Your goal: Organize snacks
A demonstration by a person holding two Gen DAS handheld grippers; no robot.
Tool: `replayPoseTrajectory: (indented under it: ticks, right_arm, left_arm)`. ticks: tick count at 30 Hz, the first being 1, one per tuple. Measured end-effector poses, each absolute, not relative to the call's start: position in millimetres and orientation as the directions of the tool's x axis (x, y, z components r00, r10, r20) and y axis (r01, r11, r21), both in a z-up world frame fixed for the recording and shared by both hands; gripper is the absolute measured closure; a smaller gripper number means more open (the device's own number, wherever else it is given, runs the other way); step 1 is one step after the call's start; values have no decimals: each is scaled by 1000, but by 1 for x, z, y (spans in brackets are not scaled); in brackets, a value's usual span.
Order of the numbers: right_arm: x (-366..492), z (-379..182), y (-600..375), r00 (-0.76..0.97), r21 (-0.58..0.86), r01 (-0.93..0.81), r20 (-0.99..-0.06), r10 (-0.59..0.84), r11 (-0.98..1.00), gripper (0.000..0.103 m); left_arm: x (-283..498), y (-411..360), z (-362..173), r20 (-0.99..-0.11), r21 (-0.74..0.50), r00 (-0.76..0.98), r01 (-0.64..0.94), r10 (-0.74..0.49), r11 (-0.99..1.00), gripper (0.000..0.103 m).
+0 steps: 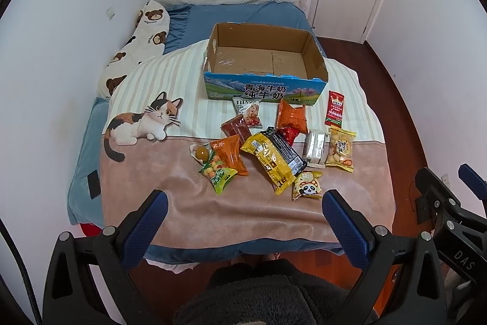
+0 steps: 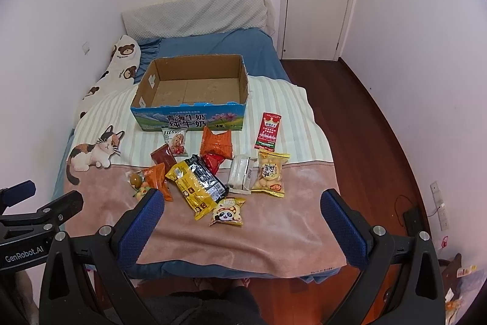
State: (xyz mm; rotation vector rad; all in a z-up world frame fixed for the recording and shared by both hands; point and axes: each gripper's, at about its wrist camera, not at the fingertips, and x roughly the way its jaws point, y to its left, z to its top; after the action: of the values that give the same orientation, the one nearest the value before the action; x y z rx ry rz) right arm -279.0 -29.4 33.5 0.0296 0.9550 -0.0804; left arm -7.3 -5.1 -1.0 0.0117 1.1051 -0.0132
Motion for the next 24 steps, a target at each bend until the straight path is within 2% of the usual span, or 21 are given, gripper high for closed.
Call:
replayPoseTrajectory:
  ticks: [24]
  right_arm:
    - [-282, 43, -21, 595, -36, 67, -801, -69, 997, 0]
  left_arm:
    - [-13, 6, 2, -888, -10, 460, 2, -10, 1000, 0]
